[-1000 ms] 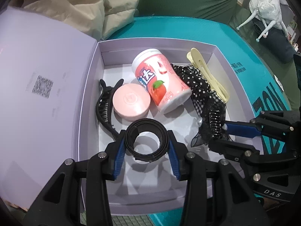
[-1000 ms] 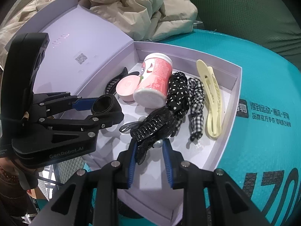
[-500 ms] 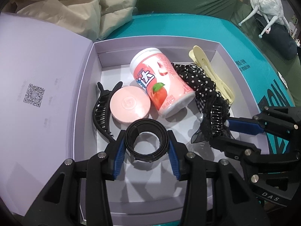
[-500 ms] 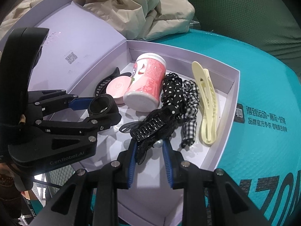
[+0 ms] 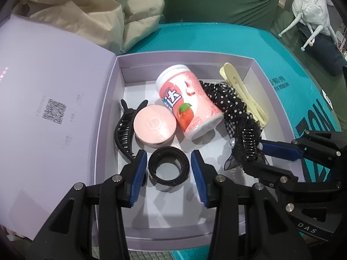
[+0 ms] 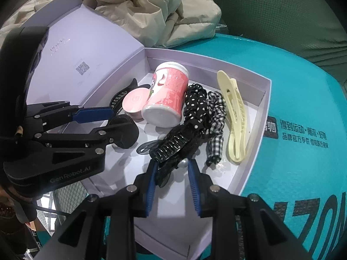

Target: Organize objects

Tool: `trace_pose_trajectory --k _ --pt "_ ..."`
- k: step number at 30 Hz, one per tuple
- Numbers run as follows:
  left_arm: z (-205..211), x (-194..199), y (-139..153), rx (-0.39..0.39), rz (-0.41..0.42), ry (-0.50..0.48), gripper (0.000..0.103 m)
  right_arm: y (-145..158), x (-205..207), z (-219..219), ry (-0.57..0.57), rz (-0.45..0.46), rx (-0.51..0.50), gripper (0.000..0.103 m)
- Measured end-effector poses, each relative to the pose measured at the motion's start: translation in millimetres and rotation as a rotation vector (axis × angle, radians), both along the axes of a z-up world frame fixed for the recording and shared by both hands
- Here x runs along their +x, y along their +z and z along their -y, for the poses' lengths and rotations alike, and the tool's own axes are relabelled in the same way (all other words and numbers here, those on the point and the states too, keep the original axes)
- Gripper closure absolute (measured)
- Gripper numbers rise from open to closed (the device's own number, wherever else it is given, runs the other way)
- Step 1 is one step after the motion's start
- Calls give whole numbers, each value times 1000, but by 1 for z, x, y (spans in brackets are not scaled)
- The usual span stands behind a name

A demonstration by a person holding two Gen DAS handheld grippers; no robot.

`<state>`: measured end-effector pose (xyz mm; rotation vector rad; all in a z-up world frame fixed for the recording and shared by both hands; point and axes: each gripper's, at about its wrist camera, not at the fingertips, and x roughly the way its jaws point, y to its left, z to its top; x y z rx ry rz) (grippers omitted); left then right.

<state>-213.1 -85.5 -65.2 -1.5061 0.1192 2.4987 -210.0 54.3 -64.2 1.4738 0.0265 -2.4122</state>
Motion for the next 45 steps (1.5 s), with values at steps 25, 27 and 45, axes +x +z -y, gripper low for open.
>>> trace_pose_trajectory --k 25,27,45 --pt "11 39 56 19 -125 61 41 45 32 -11 -25 -134 31 45" --pt "9 42 61 20 -133 63 40 49 35 -13 -30 -145 38 45" --pt "-9 89 96 33 -198 87 25 87 90 -40 -64 -246 36 36"
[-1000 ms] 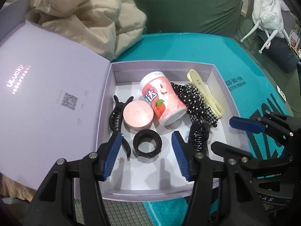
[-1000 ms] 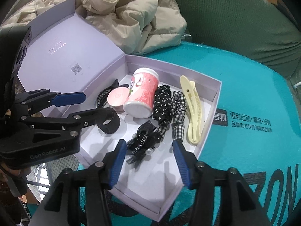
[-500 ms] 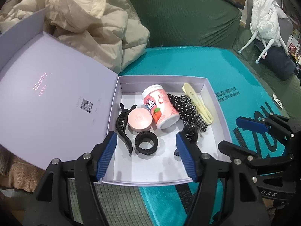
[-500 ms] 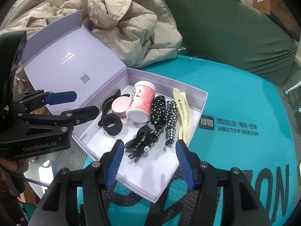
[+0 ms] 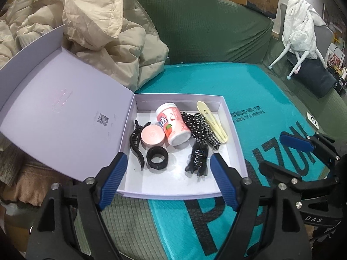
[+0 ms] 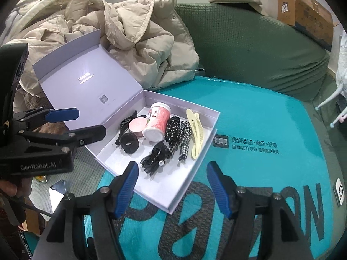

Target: Organize objects

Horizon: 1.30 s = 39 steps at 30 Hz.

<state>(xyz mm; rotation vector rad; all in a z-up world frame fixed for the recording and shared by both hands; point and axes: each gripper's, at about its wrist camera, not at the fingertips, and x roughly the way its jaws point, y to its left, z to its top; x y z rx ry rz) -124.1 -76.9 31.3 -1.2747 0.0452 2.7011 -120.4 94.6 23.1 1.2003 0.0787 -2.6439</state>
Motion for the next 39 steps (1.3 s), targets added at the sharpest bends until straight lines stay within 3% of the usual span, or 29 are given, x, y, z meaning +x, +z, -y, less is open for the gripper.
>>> trace_pose_trajectory --k 17,20,27,32,39 --pt "-16 61 18 -15 -37 3 24 14 68 -23 -46 -52 -6 31" --pt "-17 72 18 -52 -60 11 24 11 78 -26 -55 -51 -19 31" --pt "-14 91 14 -23 -53 1 24 9 108 -32 -88 -62 -44 31" --pt "-15 103 5 -19 -34 1 13 14 125 -35 -93 -81 -32 31" --pt "-11 114 -1 -7 -22 12 10 22 140 -36 -91 -109 -33 31"
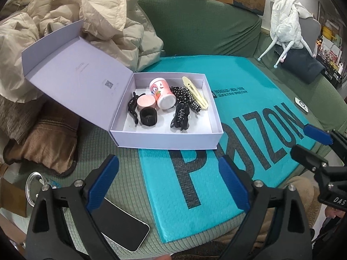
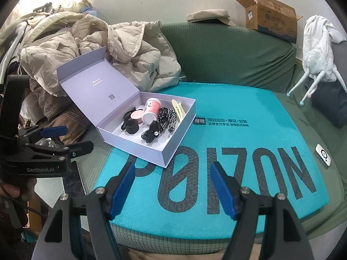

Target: Organize objects

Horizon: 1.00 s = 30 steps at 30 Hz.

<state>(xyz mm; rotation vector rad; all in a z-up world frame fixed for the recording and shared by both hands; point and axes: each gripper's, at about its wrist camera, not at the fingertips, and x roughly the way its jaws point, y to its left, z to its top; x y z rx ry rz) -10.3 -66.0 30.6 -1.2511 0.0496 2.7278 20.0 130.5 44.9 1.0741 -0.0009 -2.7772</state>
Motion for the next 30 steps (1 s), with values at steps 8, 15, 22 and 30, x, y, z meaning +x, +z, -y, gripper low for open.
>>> trace_pose_trajectory --k 8,15,22,30 --pt "0 5 3 -22 -16 -6 9 1 6 6 14 -4 -2 31" --pt "-1 6 4 -22 -15 -10 9 1 7 11 25 -3 6 31" --pt "-1 6 3 -21 -8 -22 9 0 7 13 33 2 4 30" --pt "-4 2 5 -32 -13 -25 9 -2 6 12 33 10 6 30"
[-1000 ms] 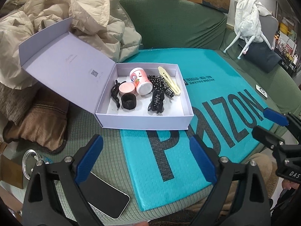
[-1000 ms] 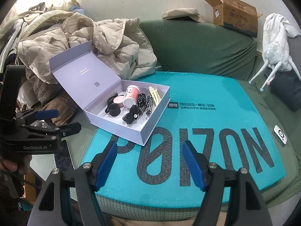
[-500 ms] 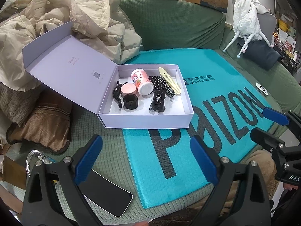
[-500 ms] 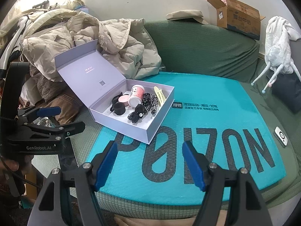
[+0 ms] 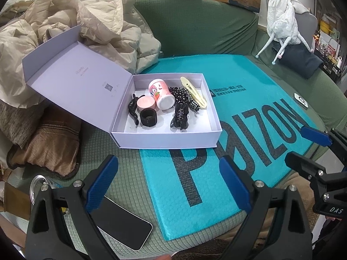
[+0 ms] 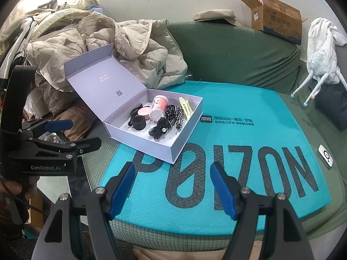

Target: Organize objects

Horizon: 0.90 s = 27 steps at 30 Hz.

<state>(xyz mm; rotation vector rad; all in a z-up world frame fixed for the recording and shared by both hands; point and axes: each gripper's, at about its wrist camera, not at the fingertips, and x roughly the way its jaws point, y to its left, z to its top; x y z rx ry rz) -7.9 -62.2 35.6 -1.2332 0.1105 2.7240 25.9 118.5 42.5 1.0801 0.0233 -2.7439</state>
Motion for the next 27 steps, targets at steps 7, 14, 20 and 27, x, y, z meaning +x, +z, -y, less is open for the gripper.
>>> trace_pose_trajectory --k 7,14,20,27 --pt "-3 -2 2 -10 -5 -5 9 -1 0 -1 2 1 1 30" --pt "-5 -4 0 -10 6 -14 9 -4 -3 -2 2 13 0 30" --pt "-5 -6 -1 -26 2 -11 9 -6 -7 -2 5 24 1 30" --pt "-9 -7 -4 -41 1 -19 9 -10 -9 -4 2 34 1 30"
